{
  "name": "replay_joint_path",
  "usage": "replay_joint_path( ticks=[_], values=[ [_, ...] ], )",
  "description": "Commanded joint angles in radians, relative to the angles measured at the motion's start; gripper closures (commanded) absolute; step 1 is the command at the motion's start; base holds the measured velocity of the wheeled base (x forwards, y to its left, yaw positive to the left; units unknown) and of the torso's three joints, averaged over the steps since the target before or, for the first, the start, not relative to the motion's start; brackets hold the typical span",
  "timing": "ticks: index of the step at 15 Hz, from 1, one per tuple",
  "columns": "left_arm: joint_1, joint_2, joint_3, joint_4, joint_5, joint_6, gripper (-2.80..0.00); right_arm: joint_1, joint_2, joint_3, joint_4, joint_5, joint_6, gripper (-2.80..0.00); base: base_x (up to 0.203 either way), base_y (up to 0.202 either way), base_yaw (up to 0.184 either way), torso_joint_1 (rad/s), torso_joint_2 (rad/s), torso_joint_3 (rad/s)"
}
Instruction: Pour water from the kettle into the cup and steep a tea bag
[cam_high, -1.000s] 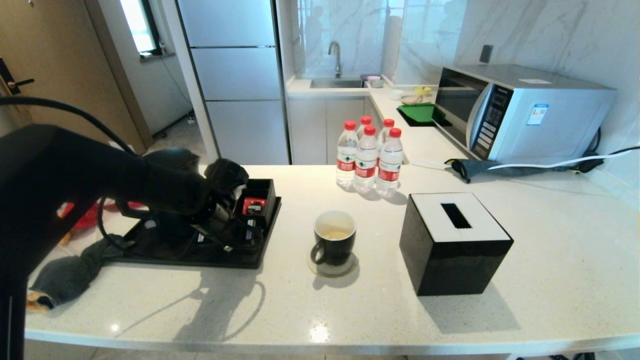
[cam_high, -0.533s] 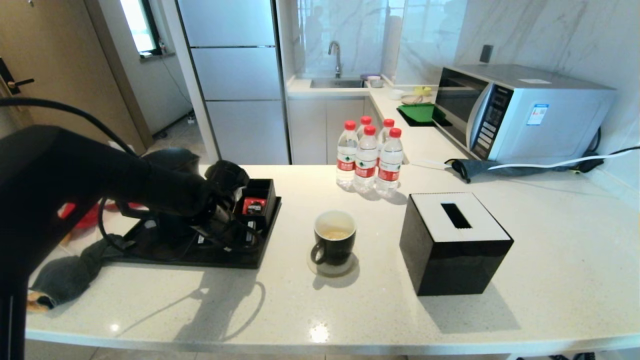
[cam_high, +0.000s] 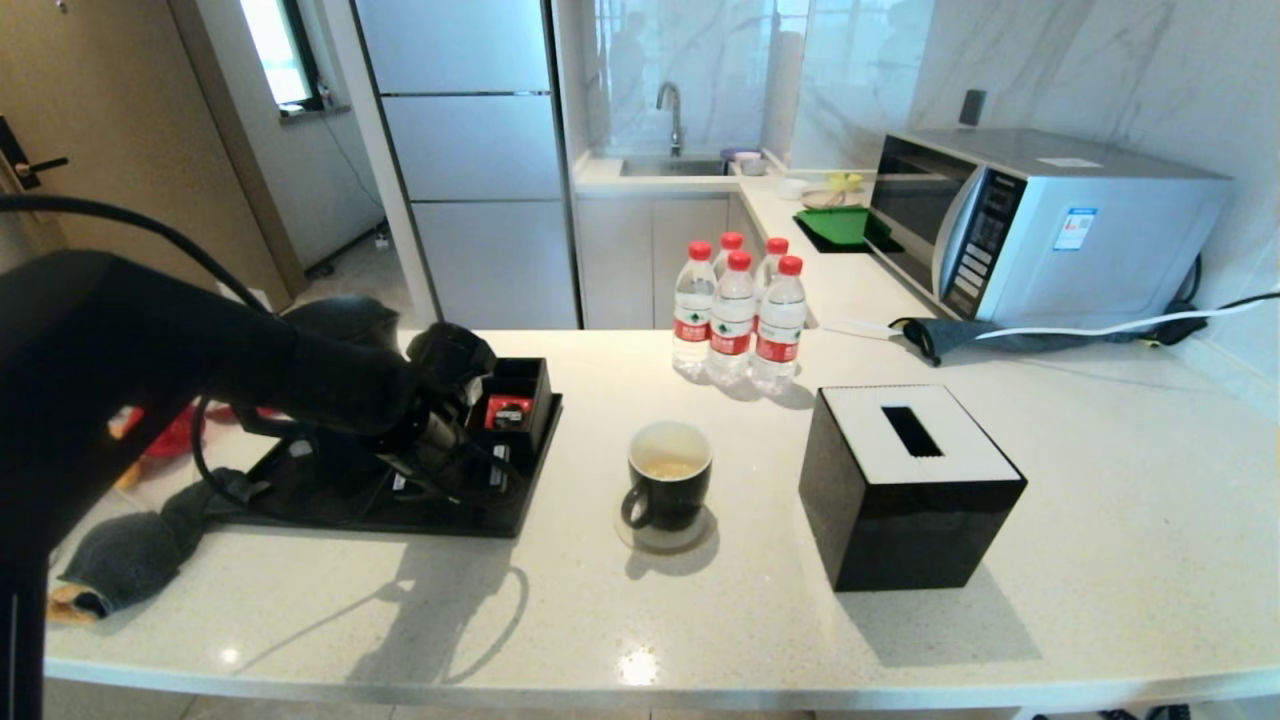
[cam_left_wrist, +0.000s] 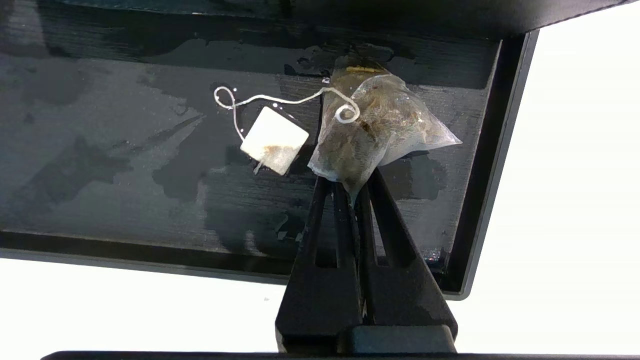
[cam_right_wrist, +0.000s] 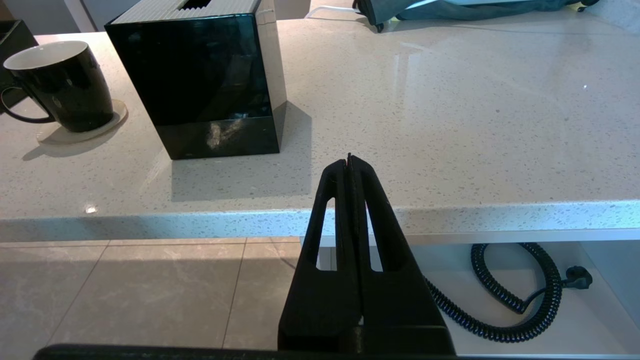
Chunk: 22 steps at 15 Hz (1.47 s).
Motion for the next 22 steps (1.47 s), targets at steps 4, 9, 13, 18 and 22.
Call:
replay_joint_path(
  ticks=[4,9,13,18,22],
  values=[
    [0.001,-0.026,0.011,0.002,0.003,-0.002,0.00,0.000,0.000,0.000,-0.001,0.000,0.000,0.00,0.000,0.000,0.000,0.000,0.00,0.000],
    [0.000,-0.098,0.039,0.002,0.003,0.000,0.00,0.000,0.000,0.000,-0.001,0.000,0.001,0.00,0.000,0.000,0.000,0.000,0.00,0.000],
    [-0.009,-0.169,0.051,0.002,0.000,-0.002,0.00,0.000,0.000,-0.001,-0.001,0.000,0.001,0.00,0.000,0.000,0.000,0.000,0.00,0.000],
    [-0.028,-0.269,0.051,0.002,-0.003,-0.002,0.00,0.000,0.000,-0.001,-0.001,0.000,0.001,0.00,0.000,0.000,0.000,0.000,0.00,0.000],
    [-0.050,-0.360,0.054,0.002,-0.003,-0.003,0.00,0.000,0.000,0.000,-0.001,0.000,0.001,0.00,0.000,0.000,0.000,0.000,0.00,0.000]
  ],
)
